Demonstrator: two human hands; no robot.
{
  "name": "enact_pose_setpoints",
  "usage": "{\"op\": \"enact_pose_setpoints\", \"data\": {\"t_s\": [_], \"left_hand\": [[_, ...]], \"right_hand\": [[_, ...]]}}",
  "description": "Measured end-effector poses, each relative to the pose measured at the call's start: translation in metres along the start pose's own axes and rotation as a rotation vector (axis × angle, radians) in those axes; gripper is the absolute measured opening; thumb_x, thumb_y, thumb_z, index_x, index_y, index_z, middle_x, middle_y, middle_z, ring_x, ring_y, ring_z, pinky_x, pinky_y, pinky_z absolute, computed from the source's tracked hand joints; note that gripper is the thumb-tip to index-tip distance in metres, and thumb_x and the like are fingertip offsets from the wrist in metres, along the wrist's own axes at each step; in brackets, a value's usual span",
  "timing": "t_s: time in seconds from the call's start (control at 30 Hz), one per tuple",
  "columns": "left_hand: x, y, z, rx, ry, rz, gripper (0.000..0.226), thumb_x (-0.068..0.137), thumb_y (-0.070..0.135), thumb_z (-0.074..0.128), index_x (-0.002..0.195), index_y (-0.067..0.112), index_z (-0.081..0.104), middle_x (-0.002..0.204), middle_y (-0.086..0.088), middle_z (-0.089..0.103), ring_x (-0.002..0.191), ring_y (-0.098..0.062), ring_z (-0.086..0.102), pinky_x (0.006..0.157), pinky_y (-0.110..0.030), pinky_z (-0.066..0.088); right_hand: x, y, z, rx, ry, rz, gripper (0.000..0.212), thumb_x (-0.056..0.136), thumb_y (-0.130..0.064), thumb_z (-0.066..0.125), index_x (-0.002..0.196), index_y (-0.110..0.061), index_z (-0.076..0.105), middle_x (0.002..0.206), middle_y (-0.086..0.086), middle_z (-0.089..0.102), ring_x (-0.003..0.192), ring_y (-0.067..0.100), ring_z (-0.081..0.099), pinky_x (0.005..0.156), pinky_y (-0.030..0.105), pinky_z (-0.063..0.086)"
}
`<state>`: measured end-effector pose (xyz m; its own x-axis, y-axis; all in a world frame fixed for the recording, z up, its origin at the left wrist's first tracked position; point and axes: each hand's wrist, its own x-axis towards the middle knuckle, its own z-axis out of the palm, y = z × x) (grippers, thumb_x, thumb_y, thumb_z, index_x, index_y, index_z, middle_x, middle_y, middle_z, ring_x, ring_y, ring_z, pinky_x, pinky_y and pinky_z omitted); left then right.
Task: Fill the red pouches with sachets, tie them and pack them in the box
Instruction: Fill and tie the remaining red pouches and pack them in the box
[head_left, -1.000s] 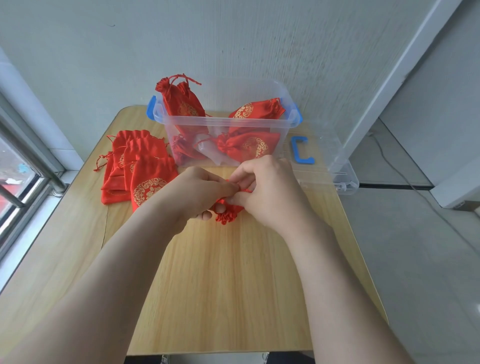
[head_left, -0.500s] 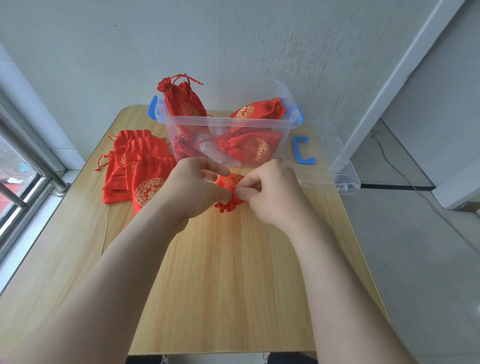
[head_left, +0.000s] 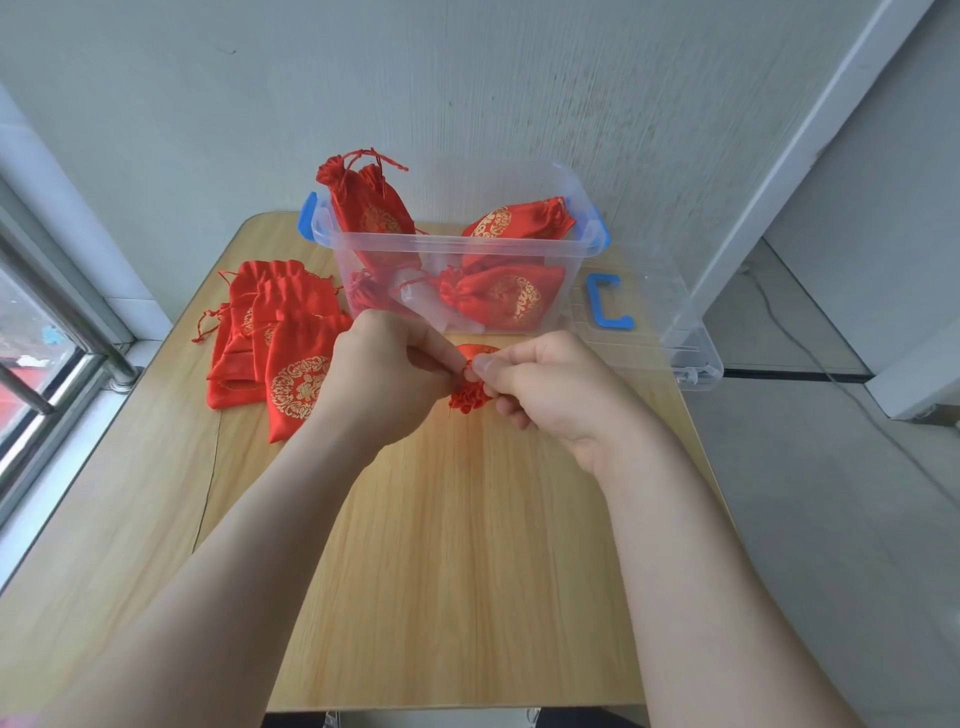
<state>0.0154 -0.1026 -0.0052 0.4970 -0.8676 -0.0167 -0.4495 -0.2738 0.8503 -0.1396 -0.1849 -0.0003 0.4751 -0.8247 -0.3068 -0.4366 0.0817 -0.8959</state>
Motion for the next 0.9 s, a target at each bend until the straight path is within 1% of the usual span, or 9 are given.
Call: {"op": "enact_pose_setpoints", "data": {"t_s": [0.1,0.17,0.27,0.33,0.43,0.6,0.67,0.8,0.9], "left_hand": [[0.0,0.002,-0.001,0.04,-0.038,0.036,0.025,0.084,0.007,0.08,0.077,0.031,0.082,0.07,0.01,0.077,0.062,0.0,0.069,0.059,-0.022,0.054],[-0.002,0.004,-0.002,0.052,-0.093,0.067,0.027,0.083,0.005,0.074,0.084,0.03,0.083,0.078,0.012,0.079,0.075,0.0,0.074,0.071,-0.026,0.06],[-0.003,0.006,-0.001,0.076,-0.167,0.075,0.013,0.084,0.018,0.079,0.086,0.03,0.083,0.084,0.017,0.08,0.086,0.002,0.074,0.083,-0.028,0.061],[-0.002,0.006,-0.001,0.087,-0.171,0.078,0.001,0.085,0.028,0.082,0.084,0.028,0.082,0.085,0.016,0.079,0.086,0.003,0.073,0.081,-0.025,0.059],[0.0,0.002,0.0,0.103,-0.121,0.083,0.012,0.089,0.034,0.081,0.084,0.024,0.078,0.087,0.012,0.078,0.083,0.001,0.071,0.071,-0.022,0.053],[0.004,-0.001,-0.001,-0.019,-0.072,0.017,0.016,0.101,0.025,0.066,0.094,0.014,0.076,0.091,0.001,0.078,0.08,-0.011,0.077,0.075,-0.038,0.061],[0.004,-0.001,-0.004,-0.043,-0.079,-0.001,0.021,0.105,0.019,0.06,0.096,0.013,0.078,0.087,0.001,0.081,0.076,-0.012,0.078,0.07,-0.033,0.061],[0.003,0.005,-0.002,-0.082,-0.142,-0.106,0.034,0.105,0.012,0.043,0.101,0.014,0.077,0.085,0.0,0.081,0.075,-0.017,0.078,0.073,-0.042,0.063],[0.002,0.011,-0.001,-0.127,-0.157,-0.163,0.033,0.101,0.021,0.046,0.098,0.016,0.078,0.083,0.001,0.081,0.075,-0.019,0.078,0.071,-0.038,0.063]], "right_hand": [[-0.001,0.0,-0.001,0.021,-0.012,0.023,0.017,0.102,-0.022,0.072,0.092,-0.013,0.082,0.074,-0.005,0.069,0.065,0.01,0.058,0.062,0.027,0.045],[0.0,0.0,-0.001,0.02,-0.007,0.03,0.018,0.102,-0.021,0.071,0.091,-0.012,0.082,0.073,-0.004,0.068,0.065,0.011,0.057,0.062,0.028,0.044],[0.002,0.001,-0.001,0.014,0.022,0.037,0.019,0.101,-0.021,0.071,0.089,-0.012,0.083,0.073,-0.001,0.068,0.065,0.012,0.057,0.064,0.029,0.045],[0.003,0.002,-0.001,0.015,0.04,0.041,0.019,0.101,-0.022,0.071,0.088,-0.014,0.083,0.073,0.001,0.068,0.066,0.013,0.058,0.065,0.03,0.045],[0.003,0.001,-0.001,0.019,0.091,0.034,0.018,0.101,-0.022,0.071,0.09,-0.015,0.082,0.074,-0.004,0.071,0.063,0.009,0.06,0.065,0.027,0.046],[0.003,0.002,-0.002,0.009,0.146,0.016,0.017,0.101,-0.024,0.073,0.088,-0.017,0.083,0.077,-0.006,0.073,0.058,0.003,0.06,0.064,0.023,0.047],[0.004,0.002,-0.001,0.019,0.147,0.013,0.017,0.101,-0.023,0.073,0.09,-0.015,0.083,0.076,-0.006,0.072,0.054,0.001,0.059,0.061,0.021,0.045],[0.005,0.003,0.0,0.007,0.14,0.011,0.018,0.101,-0.023,0.072,0.092,-0.012,0.082,0.072,-0.006,0.07,0.056,0.003,0.06,0.062,0.024,0.046],[0.005,0.003,0.0,-0.009,0.126,0.012,0.018,0.101,-0.024,0.07,0.091,-0.014,0.081,0.072,-0.006,0.07,0.058,0.005,0.061,0.064,0.026,0.046]]}}
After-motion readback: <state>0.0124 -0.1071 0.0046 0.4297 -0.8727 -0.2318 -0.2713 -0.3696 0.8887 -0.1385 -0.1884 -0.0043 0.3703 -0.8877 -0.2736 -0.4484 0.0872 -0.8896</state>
